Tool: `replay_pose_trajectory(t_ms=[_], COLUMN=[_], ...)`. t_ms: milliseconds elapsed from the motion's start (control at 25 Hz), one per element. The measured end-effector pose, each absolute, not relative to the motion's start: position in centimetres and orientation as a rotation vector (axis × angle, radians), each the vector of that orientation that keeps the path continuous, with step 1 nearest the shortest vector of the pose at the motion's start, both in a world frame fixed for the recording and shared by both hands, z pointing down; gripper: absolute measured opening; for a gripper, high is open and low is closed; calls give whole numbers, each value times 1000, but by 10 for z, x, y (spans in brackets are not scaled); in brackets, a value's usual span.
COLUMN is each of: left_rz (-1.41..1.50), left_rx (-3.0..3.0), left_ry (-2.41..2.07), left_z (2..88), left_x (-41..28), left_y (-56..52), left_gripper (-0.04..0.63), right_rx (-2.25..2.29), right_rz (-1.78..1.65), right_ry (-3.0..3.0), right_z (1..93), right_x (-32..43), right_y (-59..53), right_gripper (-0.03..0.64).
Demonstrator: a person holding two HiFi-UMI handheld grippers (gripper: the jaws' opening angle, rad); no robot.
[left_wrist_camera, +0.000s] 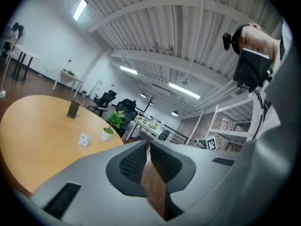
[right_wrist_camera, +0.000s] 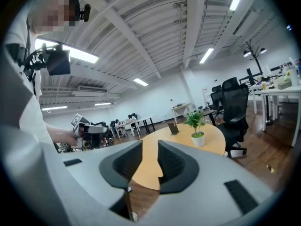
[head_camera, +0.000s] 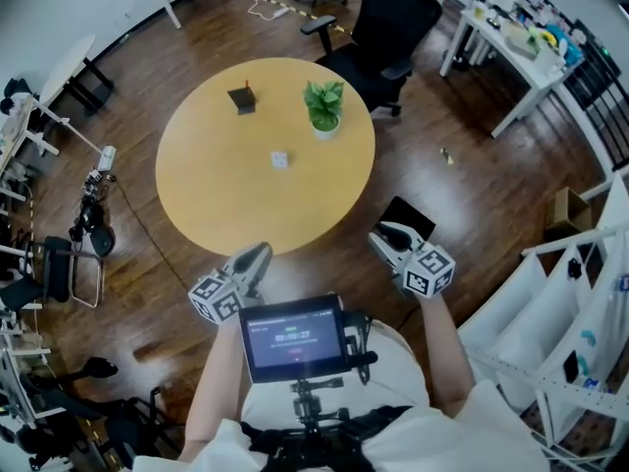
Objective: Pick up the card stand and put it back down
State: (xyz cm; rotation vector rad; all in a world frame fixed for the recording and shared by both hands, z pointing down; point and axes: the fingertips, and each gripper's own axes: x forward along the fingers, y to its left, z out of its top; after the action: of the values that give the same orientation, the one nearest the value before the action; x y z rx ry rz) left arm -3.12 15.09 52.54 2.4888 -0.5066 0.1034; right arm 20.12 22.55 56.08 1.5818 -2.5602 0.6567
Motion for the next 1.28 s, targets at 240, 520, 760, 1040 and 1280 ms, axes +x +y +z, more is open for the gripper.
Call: replay_pose_trajectory(t_ms=[240, 520, 760, 1040, 1280], left_rz=[51, 130, 194, 286, 291], left_rx=[2442, 2448, 2397, 2398, 2408], left_ry=[-536, -581, -624, -641, -647], left_z=[520, 549, 578, 606, 615], left_x=[-43, -65, -72, -75, -70], left_y=[155, 165, 179, 179, 175], left_gripper=[14, 14, 14, 14, 9], right_rx=[1582, 1580, 1566, 1580, 1599], right_rz=[647, 649, 675, 690, 698], right_ry=[-2567, -2572, -2558, -2525, -2492], right_z=[559, 562, 576, 589, 601], right_x=[198, 190, 178, 172, 174], right_y=[228, 231, 227, 222, 224], right_gripper=[112, 107, 107, 98, 98])
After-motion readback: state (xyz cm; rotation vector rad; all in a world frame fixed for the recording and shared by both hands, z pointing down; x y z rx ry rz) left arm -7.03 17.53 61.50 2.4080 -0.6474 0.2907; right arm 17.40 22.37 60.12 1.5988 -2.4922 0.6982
